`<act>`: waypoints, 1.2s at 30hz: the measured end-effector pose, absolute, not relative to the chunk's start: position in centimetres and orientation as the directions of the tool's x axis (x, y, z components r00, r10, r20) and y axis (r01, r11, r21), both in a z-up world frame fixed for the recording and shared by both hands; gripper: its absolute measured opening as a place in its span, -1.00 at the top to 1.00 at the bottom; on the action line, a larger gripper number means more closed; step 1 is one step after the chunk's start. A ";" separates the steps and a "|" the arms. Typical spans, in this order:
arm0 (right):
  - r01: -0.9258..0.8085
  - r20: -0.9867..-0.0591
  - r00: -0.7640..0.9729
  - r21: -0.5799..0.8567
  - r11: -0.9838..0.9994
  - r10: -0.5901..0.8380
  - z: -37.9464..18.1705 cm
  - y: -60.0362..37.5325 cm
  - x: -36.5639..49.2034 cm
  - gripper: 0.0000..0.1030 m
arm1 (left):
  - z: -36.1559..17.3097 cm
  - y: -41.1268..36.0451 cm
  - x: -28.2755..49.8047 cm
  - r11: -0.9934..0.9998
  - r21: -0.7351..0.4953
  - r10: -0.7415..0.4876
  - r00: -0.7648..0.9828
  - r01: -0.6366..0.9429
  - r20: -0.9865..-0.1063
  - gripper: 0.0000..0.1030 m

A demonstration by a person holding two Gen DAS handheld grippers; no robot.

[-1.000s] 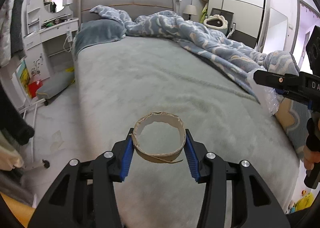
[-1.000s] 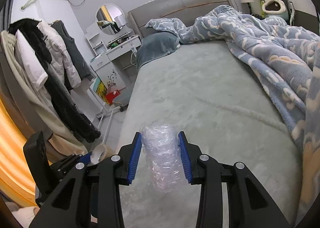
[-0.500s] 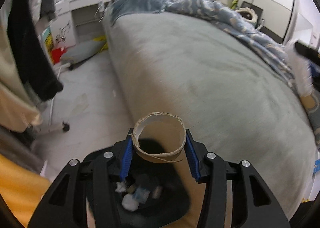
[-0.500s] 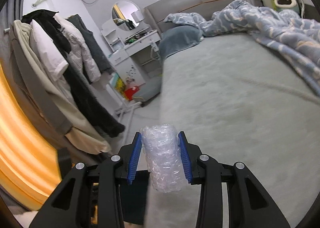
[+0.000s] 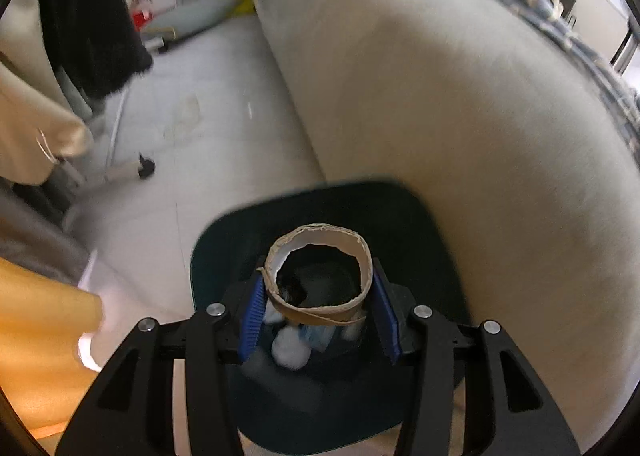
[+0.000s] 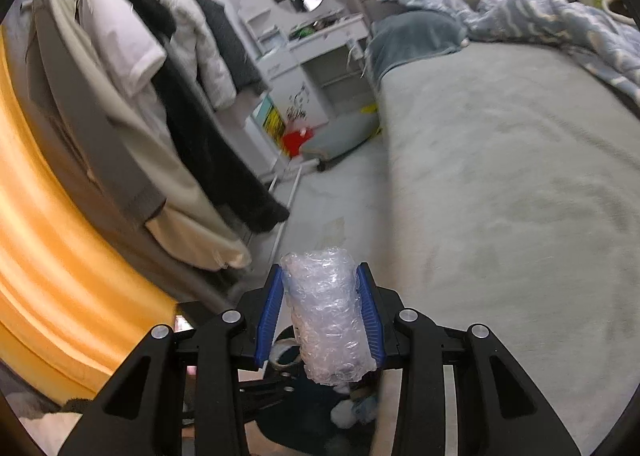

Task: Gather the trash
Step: 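Carry both items over the green bin and open both tools to drop them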

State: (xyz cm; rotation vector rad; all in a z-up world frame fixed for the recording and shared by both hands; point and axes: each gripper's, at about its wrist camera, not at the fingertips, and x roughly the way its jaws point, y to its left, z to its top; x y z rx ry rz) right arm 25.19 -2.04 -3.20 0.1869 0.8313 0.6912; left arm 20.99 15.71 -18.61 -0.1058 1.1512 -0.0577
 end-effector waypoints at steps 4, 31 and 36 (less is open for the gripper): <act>-0.509 -0.663 0.432 0.380 0.772 0.611 -4.7 0.7 25.3 0.26 | -21.4 16.9 20.5 0.991 -0.133 -0.124 0.303 -0.010 -0.945 0.00; -0.555 -0.933 0.156 0.189 0.810 0.325 -18.4 10.8 26.8 0.26 | -17.4 22.9 17.7 0.964 -0.251 -0.264 0.407 0.086 -0.875 -0.53; -0.578 -0.961 0.111 0.145 0.803 0.253 -20.2 11.4 26.2 0.24 | -14.8 23.8 18.1 0.954 -0.290 -0.291 0.487 0.079 -0.824 -0.51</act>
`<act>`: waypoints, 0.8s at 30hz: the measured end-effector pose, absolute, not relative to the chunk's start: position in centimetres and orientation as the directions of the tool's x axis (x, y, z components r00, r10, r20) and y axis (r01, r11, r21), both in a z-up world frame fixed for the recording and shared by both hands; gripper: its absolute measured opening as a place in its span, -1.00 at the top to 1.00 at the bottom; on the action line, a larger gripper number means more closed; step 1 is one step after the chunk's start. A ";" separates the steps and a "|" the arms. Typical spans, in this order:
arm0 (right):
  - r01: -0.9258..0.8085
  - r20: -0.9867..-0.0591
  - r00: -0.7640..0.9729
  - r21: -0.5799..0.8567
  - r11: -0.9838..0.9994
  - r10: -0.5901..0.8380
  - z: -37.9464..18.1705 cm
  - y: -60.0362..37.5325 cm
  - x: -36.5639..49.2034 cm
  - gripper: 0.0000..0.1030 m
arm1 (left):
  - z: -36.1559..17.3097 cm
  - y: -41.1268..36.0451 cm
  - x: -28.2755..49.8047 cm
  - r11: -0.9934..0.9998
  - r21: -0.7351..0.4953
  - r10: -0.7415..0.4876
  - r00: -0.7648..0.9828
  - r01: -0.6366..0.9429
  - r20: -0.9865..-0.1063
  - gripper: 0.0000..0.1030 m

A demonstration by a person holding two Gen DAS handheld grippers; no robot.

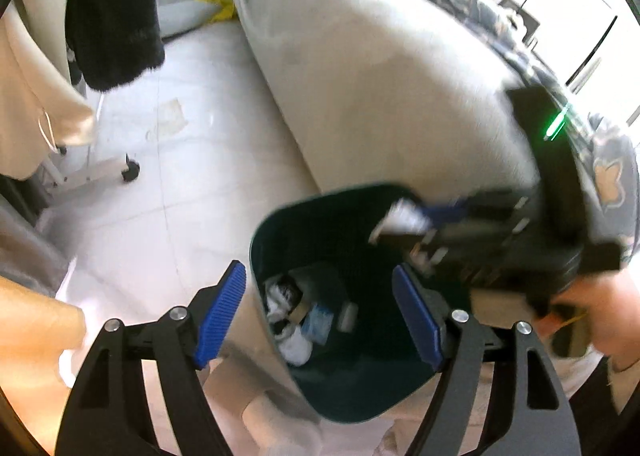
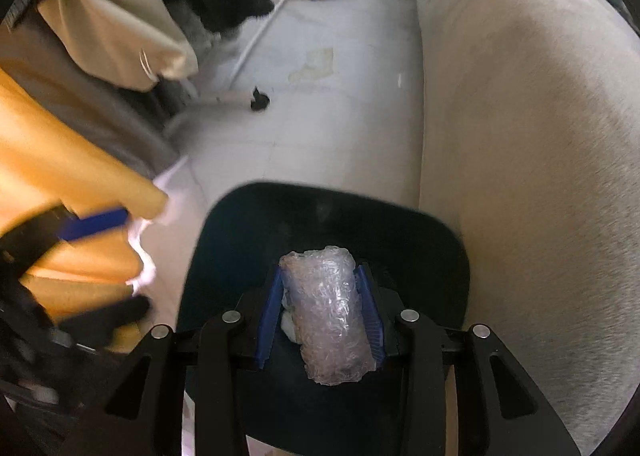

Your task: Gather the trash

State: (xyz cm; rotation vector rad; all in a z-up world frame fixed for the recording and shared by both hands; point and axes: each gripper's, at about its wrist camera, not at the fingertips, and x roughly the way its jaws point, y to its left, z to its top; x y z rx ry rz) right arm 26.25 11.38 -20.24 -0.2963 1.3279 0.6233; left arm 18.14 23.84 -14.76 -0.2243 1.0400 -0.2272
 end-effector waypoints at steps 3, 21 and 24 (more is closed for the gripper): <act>-0.596 -0.968 0.108 0.120 0.794 0.228 -20.5 11.5 25.7 0.22 | -12.7 23.7 18.3 0.961 -0.262 -0.269 0.548 0.093 -0.792 -0.51; -0.546 -0.761 0.562 -0.048 0.837 0.323 -4.5 2.5 17.4 -0.81 | -2.3 19.4 11.3 0.998 -0.065 -0.055 0.790 0.019 -0.611 -0.93; -0.475 -0.705 0.644 -0.065 0.877 0.296 -1.7 -1.4 15.2 -0.92 | -1.7 18.6 10.0 0.996 -0.084 -0.042 0.800 -0.010 -0.598 -0.93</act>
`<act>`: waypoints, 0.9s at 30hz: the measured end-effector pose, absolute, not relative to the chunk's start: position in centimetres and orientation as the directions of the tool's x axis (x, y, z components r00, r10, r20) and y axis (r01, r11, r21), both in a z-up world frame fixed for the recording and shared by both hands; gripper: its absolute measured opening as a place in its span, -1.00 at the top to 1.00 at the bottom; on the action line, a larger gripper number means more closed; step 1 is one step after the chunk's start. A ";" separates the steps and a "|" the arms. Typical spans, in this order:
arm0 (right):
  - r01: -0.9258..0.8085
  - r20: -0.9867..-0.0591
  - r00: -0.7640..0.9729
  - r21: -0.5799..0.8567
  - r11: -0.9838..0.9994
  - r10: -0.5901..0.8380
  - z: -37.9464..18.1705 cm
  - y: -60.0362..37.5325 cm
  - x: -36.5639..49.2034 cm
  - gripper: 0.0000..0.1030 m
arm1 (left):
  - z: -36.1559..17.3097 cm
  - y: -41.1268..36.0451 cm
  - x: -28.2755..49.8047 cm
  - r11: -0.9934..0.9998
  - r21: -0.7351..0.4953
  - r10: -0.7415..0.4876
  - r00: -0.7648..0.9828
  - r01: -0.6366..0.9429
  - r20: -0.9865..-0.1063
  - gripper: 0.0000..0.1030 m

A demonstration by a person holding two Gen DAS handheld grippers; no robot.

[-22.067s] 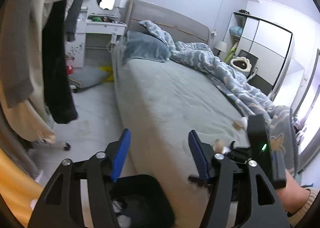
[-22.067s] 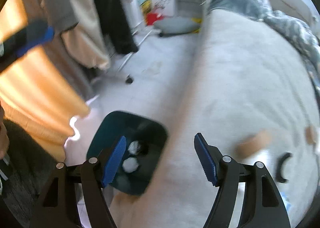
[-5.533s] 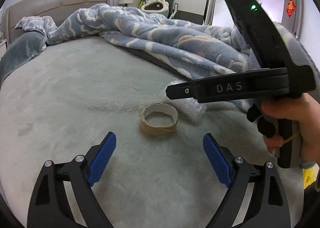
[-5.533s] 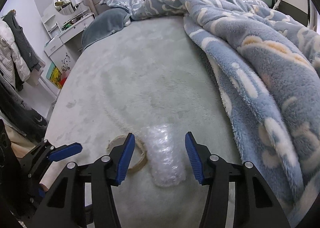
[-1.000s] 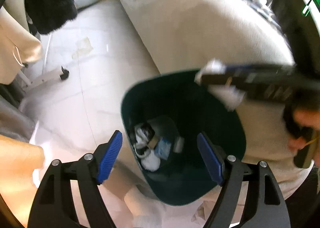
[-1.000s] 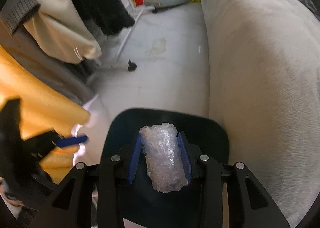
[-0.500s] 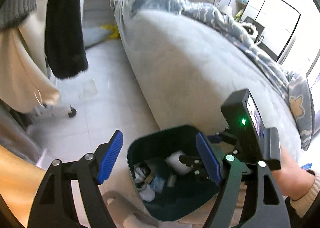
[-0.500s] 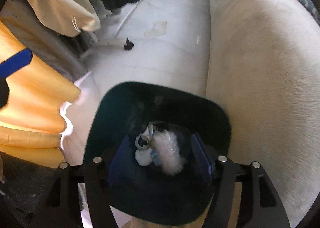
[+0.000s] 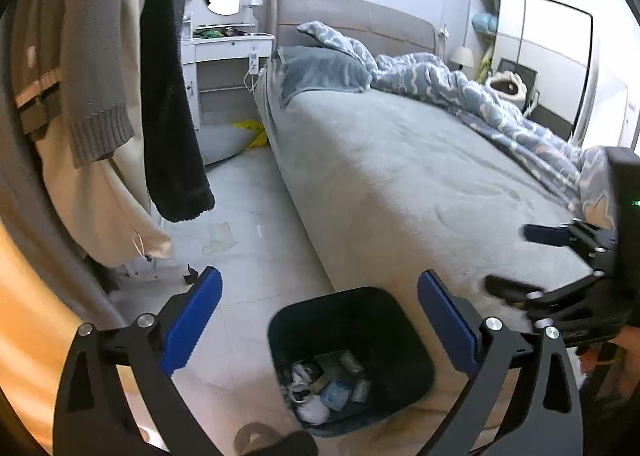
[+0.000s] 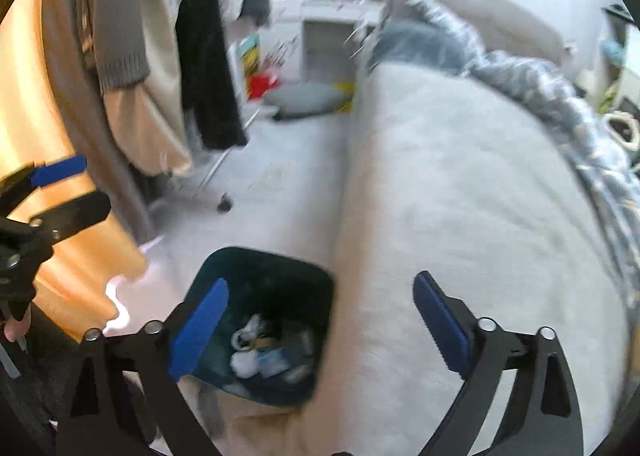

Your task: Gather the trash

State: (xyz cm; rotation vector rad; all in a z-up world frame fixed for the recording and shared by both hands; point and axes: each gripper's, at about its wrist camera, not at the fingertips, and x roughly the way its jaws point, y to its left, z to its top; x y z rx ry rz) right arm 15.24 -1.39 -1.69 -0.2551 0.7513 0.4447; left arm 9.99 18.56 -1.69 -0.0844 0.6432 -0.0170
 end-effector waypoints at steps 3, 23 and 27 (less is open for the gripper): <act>-0.428 -0.661 0.695 -0.064 0.902 0.283 0.1 -4.3 13.2 -0.93 | -1.1 17.3 9.0 0.998 -0.052 -0.004 0.803 -0.034 -0.596 -0.93; -0.333 -0.557 0.793 -0.057 0.941 0.248 5.2 -18.7 7.8 -0.93 | 1.8 11.7 5.9 0.998 -0.011 0.050 0.825 -0.069 -0.563 -0.94; -0.374 -0.546 0.786 -0.045 0.926 0.291 5.2 -18.9 7.1 -0.93 | 1.5 11.5 5.8 0.995 -0.030 0.060 0.821 -0.093 -0.567 -0.94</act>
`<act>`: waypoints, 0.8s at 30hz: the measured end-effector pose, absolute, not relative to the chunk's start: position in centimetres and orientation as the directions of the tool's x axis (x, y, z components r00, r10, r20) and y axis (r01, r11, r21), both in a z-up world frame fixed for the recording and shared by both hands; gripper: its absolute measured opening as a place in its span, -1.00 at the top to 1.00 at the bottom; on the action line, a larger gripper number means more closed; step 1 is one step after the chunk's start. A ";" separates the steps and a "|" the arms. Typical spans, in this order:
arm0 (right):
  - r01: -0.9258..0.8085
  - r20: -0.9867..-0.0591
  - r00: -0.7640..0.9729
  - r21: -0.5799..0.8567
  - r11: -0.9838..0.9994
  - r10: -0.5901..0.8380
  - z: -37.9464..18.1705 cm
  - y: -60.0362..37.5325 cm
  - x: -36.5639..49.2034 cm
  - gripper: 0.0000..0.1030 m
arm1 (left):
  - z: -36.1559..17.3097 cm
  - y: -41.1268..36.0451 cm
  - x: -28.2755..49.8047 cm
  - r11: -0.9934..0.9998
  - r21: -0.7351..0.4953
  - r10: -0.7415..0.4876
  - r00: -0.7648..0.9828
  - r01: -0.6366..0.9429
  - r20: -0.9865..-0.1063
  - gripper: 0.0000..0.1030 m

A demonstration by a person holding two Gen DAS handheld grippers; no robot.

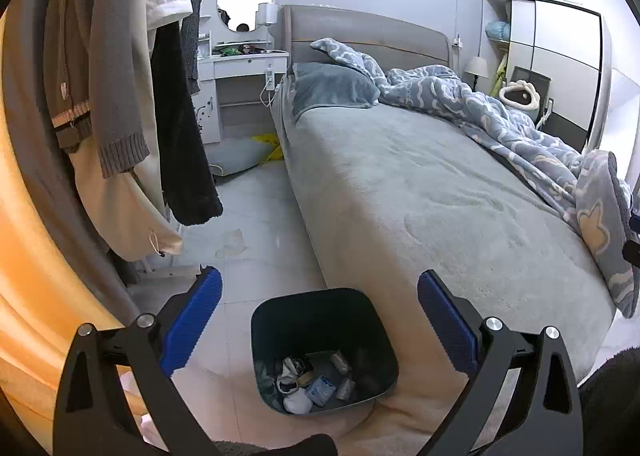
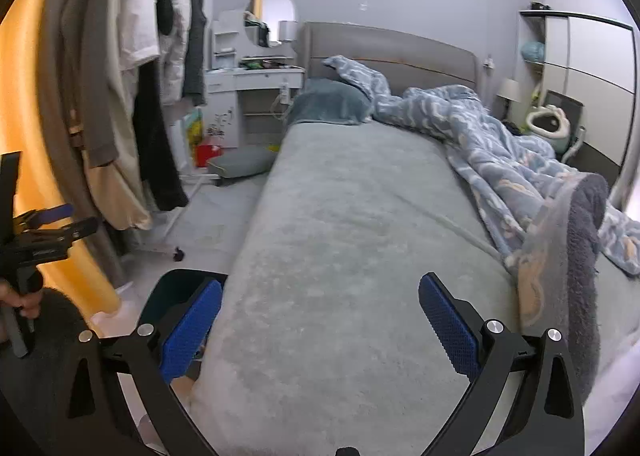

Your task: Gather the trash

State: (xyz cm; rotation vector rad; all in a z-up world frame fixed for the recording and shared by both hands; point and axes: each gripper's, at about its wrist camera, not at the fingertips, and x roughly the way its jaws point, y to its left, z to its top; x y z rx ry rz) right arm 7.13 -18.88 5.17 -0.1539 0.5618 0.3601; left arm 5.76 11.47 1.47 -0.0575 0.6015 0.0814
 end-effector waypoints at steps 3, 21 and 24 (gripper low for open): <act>-0.389 -0.546 0.781 -0.042 0.920 0.304 5.2 -18.9 6.9 -0.93 | 1.3 11.1 5.9 0.996 -0.016 0.060 0.817 -0.085 -0.574 -0.94; -0.387 -0.562 0.774 -0.056 0.920 0.291 5.1 -18.6 6.7 -0.94 | 1.9 10.6 4.8 0.997 0.017 0.068 0.835 -0.070 -0.547 -0.94; -0.386 -0.560 0.775 -0.056 0.921 0.291 5.0 -18.6 6.7 -0.94 | 1.9 10.6 4.7 0.998 0.020 0.067 0.836 -0.067 -0.545 -0.94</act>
